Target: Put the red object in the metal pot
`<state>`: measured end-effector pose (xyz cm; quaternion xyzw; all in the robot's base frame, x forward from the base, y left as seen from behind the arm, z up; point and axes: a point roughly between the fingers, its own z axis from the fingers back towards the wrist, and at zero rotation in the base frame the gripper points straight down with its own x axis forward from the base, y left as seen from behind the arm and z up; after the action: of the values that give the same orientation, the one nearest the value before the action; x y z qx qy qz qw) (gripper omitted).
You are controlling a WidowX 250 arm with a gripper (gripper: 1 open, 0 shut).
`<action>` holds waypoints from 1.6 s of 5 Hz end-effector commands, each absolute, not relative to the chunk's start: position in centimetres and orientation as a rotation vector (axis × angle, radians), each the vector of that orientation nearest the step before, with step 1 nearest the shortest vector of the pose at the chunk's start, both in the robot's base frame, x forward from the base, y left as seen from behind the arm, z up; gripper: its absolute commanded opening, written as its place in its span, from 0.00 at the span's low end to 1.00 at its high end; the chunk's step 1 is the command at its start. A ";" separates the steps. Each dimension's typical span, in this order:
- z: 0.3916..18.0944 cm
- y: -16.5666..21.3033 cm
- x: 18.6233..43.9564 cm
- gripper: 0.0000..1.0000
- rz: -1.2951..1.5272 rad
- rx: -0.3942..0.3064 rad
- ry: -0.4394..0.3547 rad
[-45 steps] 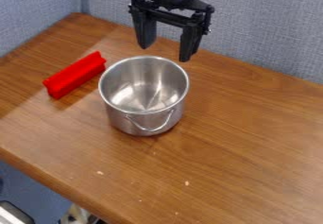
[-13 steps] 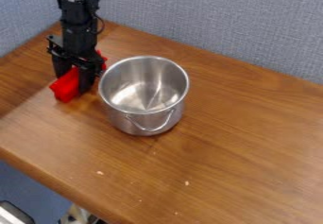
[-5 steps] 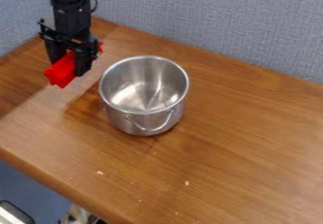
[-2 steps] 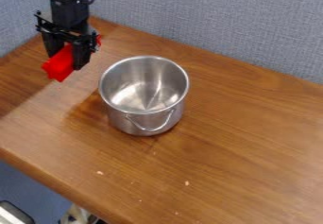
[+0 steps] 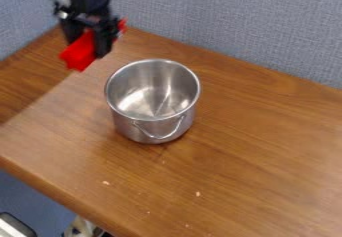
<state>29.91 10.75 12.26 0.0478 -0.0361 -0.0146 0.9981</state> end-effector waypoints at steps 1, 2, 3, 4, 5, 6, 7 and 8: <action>15.4 6.7 29.9 0.00 -0.116 0.075 -0.156; 16.4 3.1 30.0 0.00 -0.223 0.082 -0.166; 15.5 1.4 29.2 0.00 -0.282 0.079 -0.141; 13.7 1.5 28.9 0.00 -0.296 0.081 -0.095; 12.0 1.9 28.5 0.00 -0.293 0.079 -0.056; 10.0 2.4 28.4 0.00 -0.286 0.084 -0.011; 10.2 2.2 28.3 0.00 -0.290 0.079 -0.007; 9.9 2.3 28.4 1.00 -0.287 0.085 0.007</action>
<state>27.90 2.05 9.10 0.0351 0.0179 -0.1421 0.9891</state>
